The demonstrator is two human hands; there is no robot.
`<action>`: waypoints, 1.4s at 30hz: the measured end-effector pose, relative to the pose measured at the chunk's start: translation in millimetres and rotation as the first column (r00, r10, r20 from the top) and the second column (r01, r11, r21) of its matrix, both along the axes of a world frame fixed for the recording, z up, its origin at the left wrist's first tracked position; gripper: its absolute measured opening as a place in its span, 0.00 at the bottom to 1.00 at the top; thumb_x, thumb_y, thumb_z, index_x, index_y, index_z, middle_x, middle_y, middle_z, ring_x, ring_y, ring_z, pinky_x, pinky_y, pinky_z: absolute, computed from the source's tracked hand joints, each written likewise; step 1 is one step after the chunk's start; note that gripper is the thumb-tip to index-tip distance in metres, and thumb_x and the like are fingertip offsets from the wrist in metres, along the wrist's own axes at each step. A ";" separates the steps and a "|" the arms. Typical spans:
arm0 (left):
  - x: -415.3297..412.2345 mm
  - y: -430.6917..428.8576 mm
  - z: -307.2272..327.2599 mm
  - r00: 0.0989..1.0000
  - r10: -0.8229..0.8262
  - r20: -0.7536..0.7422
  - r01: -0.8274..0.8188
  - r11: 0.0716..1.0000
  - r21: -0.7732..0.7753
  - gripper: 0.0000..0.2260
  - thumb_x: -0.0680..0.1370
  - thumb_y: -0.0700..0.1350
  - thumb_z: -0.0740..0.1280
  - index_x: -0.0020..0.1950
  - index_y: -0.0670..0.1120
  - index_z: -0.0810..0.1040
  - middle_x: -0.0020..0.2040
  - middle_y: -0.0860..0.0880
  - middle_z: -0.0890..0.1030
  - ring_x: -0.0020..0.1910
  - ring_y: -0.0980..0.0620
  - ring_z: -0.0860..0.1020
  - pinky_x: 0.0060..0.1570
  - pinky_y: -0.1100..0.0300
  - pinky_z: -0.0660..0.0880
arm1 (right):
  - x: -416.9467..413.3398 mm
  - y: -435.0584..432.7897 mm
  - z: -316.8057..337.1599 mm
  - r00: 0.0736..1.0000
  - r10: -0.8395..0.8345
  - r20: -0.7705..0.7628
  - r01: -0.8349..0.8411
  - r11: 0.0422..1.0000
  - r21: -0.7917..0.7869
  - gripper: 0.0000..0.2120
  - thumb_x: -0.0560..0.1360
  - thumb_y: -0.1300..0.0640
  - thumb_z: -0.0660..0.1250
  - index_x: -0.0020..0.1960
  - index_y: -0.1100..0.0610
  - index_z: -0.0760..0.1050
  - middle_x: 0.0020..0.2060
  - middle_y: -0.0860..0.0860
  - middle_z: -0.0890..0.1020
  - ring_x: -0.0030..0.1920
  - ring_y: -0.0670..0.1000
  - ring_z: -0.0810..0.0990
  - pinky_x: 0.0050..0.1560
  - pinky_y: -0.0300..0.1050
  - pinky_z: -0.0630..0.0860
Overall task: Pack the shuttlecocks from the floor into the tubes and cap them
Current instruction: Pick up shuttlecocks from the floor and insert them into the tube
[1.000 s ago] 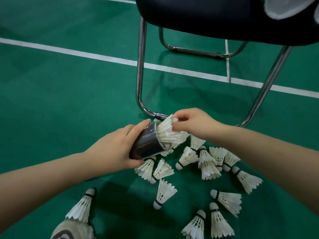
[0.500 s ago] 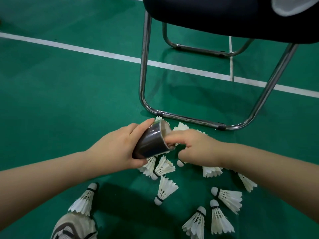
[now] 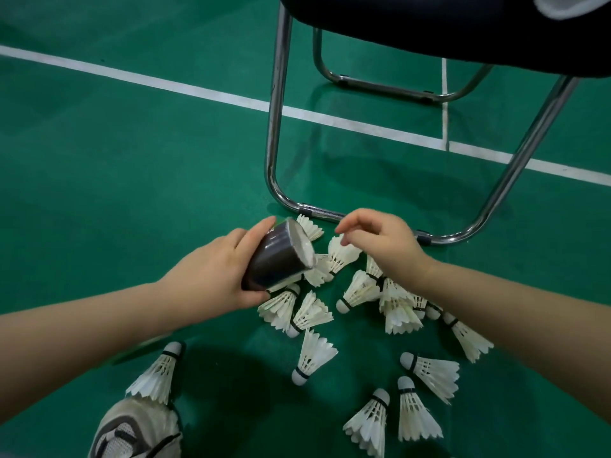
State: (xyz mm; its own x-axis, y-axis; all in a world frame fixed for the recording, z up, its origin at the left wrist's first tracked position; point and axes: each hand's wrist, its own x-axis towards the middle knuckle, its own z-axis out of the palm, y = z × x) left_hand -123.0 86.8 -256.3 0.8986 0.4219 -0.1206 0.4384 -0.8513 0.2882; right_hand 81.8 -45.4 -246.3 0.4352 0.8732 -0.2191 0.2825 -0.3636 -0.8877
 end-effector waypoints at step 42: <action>-9.3 -6.3 -1.4 1.000 -0.029 0.013 0.029 1.000 -0.005 0.47 0.68 0.60 0.71 0.75 0.56 0.42 0.63 0.49 0.70 0.58 0.49 0.73 0.54 0.58 0.71 | -45.6 5.0 19.6 0.942 0.250 -0.223 -0.271 0.960 -0.069 0.12 0.79 0.51 0.58 0.54 0.55 0.77 0.49 0.49 0.81 0.49 0.43 0.78 0.49 0.29 0.71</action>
